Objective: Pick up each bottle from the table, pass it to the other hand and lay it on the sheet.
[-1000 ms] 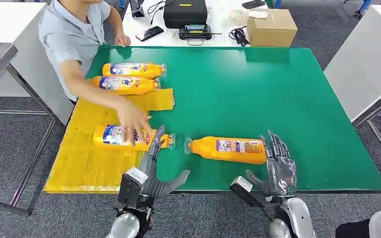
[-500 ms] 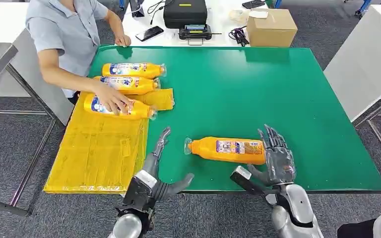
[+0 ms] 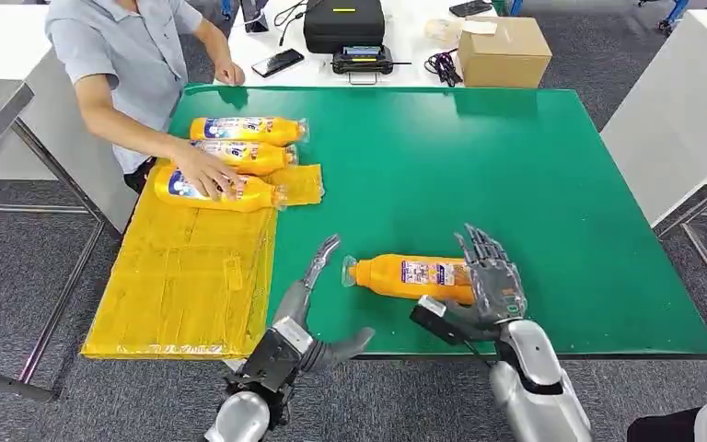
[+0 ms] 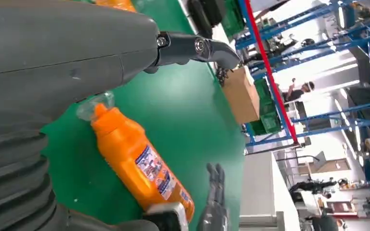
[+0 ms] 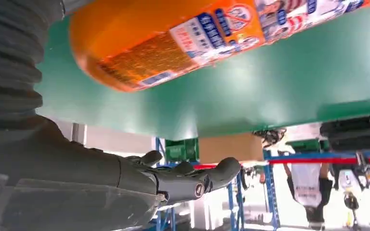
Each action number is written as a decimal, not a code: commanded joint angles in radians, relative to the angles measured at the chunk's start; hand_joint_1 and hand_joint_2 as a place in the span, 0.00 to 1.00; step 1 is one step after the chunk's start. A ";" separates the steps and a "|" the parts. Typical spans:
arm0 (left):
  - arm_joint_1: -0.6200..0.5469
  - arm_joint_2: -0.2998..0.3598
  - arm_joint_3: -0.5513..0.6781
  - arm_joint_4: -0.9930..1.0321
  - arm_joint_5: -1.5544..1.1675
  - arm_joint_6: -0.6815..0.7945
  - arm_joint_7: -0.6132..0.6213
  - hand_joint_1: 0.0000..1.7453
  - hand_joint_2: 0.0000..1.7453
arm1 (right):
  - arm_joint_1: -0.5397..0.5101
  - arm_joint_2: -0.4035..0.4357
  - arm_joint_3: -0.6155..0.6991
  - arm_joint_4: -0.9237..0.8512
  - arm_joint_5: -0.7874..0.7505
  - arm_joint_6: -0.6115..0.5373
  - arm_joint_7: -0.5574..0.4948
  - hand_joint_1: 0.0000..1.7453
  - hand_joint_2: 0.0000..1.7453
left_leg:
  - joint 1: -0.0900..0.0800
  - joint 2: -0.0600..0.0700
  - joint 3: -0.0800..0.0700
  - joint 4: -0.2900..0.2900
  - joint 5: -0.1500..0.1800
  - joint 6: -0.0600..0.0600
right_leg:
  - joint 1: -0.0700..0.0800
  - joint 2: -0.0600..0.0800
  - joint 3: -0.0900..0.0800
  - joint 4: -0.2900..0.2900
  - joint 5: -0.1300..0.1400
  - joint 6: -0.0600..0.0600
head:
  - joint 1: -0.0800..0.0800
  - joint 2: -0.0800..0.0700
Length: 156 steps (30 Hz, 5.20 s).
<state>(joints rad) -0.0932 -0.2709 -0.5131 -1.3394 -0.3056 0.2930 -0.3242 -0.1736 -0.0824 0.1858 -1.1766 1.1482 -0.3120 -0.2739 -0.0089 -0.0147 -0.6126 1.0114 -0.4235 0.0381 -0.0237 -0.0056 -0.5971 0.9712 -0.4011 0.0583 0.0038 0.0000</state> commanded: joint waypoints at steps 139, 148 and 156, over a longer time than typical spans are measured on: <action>-0.079 -0.016 0.007 0.126 0.482 -0.183 -0.183 0.00 1.00 | 0.016 0.099 0.057 -0.132 -0.897 0.561 -0.257 1.00 1.00 | 0.002 0.002 0.006 0.000 -0.002 -0.002 | 0.002 0.002 0.005 -0.001 -0.001 -0.003 | 0.000 0.000; -0.113 -0.028 0.004 0.165 0.559 -0.204 -0.165 0.00 1.00 | -0.033 0.101 0.091 -0.094 -0.885 0.581 -0.280 1.00 1.00 | 0.002 0.002 0.006 0.000 -0.002 -0.002 | 0.002 0.002 0.006 -0.001 -0.001 -0.003 | 0.000 0.000; -0.184 -0.043 -0.005 0.263 0.584 -0.209 -0.170 0.00 1.00 | -0.123 0.100 0.201 0.009 -0.858 0.591 -0.294 1.00 1.00 | 0.002 0.003 0.006 0.000 -0.001 -0.002 | 0.002 0.003 0.005 0.000 0.000 -0.003 | 0.000 0.000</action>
<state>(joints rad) -0.1844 -0.3082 -0.5047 -1.2284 0.2640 0.0855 -0.4955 -0.1811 0.0324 0.2735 -1.3196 0.2834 0.2789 -0.5615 -0.0085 -0.0151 -0.6104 1.0114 -0.4236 0.0379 -0.0233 -0.0057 -0.5950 0.9714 -0.4012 0.0582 0.0038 0.0000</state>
